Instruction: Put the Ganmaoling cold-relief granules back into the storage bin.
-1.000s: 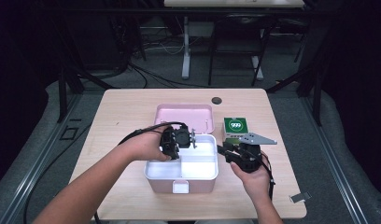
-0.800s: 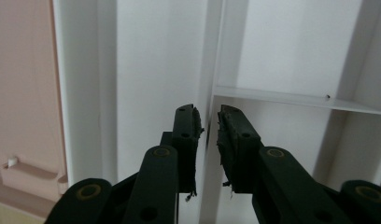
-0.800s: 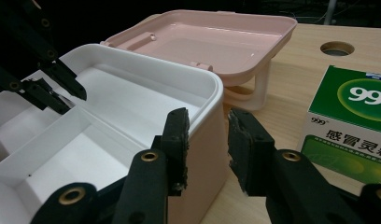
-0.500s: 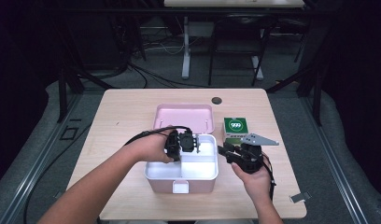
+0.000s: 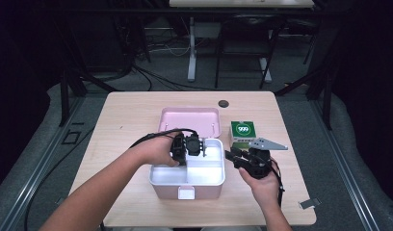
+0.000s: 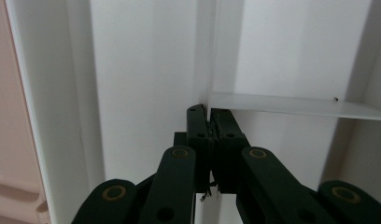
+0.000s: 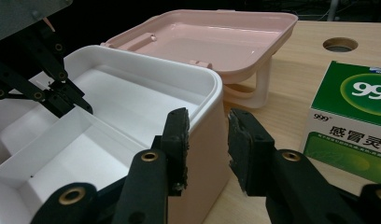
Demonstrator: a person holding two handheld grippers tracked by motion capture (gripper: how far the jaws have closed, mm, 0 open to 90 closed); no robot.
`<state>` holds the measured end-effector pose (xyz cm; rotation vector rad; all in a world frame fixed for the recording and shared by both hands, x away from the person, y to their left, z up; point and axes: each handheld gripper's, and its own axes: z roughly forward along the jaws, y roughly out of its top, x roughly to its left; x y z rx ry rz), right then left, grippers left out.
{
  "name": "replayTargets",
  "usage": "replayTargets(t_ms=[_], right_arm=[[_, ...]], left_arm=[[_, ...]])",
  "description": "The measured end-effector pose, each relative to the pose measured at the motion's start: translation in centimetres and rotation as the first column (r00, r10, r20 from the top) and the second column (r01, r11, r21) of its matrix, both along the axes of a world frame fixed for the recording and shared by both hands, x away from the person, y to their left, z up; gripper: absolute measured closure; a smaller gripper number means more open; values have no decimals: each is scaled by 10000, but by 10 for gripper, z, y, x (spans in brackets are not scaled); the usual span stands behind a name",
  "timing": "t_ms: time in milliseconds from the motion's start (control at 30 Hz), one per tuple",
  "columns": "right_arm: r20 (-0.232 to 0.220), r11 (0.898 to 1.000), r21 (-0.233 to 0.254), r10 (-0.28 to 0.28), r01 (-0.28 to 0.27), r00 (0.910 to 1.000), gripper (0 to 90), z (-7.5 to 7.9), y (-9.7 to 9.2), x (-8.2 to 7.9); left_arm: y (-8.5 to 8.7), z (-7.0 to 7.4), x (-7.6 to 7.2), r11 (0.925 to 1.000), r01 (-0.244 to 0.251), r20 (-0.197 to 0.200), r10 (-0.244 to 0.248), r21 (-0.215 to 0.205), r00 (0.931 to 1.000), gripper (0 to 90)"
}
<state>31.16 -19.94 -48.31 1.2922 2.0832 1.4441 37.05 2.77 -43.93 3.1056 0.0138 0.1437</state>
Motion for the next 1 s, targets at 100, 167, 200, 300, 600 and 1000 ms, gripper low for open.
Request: replayTargets(t_ms=[100, 167, 200, 300, 600, 1000], right_arm=[[71, 10000, 51, -19, 18, 10000, 679, 0, 0, 0], [50, 10000, 56, -18, 17, 10000, 679, -1, 0, 0], [54, 10000, 57, -30, 30, 10000, 679, -1, 0, 0], [56, 10000, 55, -33, 32, 10000, 680, -1, 0, 1], [76, 9999, 140, -72, 71, 9999, 679, 0, 0, 0], [175, 9986, 498, -172, 163, 9997, 673, 4, -7, -2]], left_arm=[[0, 1, 0, 10000, -4, 19, 4, 45, 10000, 875], [-1, 1, -1, 10000, 48, 29, -49, 66, 10000, 878], [0, 2, -1, 10000, 21, 36, -22, 62, 10000, 879], [0, 4, -2, 10000, 41, 37, -41, 25, 10000, 882], [1, 13, -5, 10000, 61, 298, -61, -17, 9995, 892], [16, 37, -10, 9985, -351, 639, 377, -414, 9972, 892]])
